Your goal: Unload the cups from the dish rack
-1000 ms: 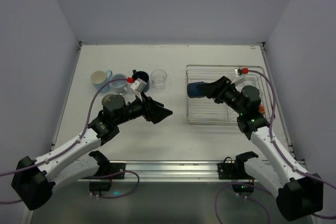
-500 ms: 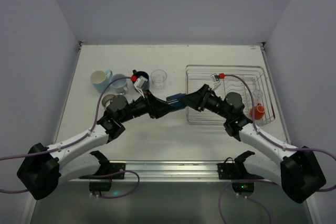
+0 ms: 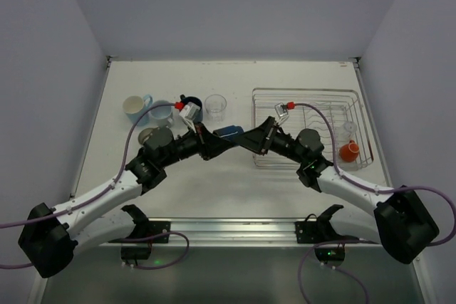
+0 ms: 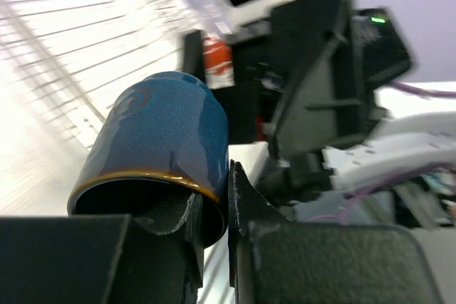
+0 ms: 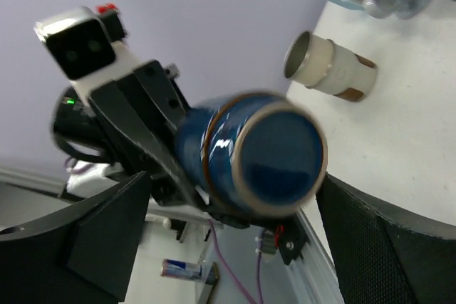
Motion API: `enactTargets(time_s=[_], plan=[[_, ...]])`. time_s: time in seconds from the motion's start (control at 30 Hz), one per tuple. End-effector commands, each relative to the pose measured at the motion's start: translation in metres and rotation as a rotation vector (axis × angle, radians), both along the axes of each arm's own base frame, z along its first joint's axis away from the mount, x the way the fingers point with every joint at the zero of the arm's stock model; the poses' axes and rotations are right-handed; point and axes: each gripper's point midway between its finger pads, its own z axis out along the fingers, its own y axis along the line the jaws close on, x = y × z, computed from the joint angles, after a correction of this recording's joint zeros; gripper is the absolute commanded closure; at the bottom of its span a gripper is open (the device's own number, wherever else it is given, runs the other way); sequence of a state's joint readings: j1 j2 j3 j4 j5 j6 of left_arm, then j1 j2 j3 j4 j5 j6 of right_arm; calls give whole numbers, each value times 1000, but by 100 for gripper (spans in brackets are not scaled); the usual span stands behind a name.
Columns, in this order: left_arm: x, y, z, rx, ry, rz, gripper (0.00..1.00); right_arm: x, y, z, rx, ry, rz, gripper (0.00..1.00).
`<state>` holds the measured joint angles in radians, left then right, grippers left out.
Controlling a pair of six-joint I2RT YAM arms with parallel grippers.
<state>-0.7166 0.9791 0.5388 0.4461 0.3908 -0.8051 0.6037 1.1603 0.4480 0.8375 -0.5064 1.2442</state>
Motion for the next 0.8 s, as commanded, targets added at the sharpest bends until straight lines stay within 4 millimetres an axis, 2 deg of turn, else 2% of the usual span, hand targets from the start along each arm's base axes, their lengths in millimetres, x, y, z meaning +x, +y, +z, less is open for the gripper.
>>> enactTargets(time_s=[0.0, 0.03, 0.07, 0.1, 0.13, 0.17, 0.2, 0.27, 0.3, 0.37, 0.43, 0.47, 0.5, 0.57, 0.67, 0.77], plan=[[43, 33, -5, 257, -34, 263, 100, 6, -10, -3, -88, -53, -90, 1], [40, 47, -34, 399, 17, 279, 100, 9, -13, -6, -123, -52, -119, 1], [47, 58, -46, 477, 38, 334, 100, 11, -19, 3, -157, -106, -152, 1], [52, 65, -43, 527, 27, 367, 100, 12, -25, -14, -235, -64, -174, 1], [48, 77, -60, 617, 68, 377, 100, 19, -33, -17, -287, -92, -231, 1], [51, 85, -74, 694, 90, 399, 100, 18, -40, -7, -295, -119, -260, 1], [54, 90, -75, 745, 89, 407, 100, 17, -48, -17, -349, -98, -281, 1], [49, 104, -104, 893, 154, 393, 100, 21, -62, -15, -404, -134, -346, 1], [52, 108, -107, 943, 153, 394, 100, 16, -69, -13, -425, -145, -357, 1], [48, 117, -127, 1054, 206, 371, 100, 17, -82, -10, -472, -181, -405, 1], [50, 117, -131, 1095, 201, 345, 100, 9, -93, -8, -502, -197, -423, 1], [52, 118, -139, 1135, 217, 337, 100, 9, -98, -7, -521, -216, -438, 1], [60, 120, -137, 1158, 204, 348, 100, 4, -103, -7, -533, -223, -444, 1], [69, 125, -147, 1219, 240, 341, 100, 1, -110, -14, -565, -216, -455, 1], [76, 130, -161, 1290, 269, 313, 100, -5, -114, -20, -566, -219, -455, 1], [84, 131, -171, 1284, 299, 286, 100, -9, -117, -24, -560, -218, -456, 1]])
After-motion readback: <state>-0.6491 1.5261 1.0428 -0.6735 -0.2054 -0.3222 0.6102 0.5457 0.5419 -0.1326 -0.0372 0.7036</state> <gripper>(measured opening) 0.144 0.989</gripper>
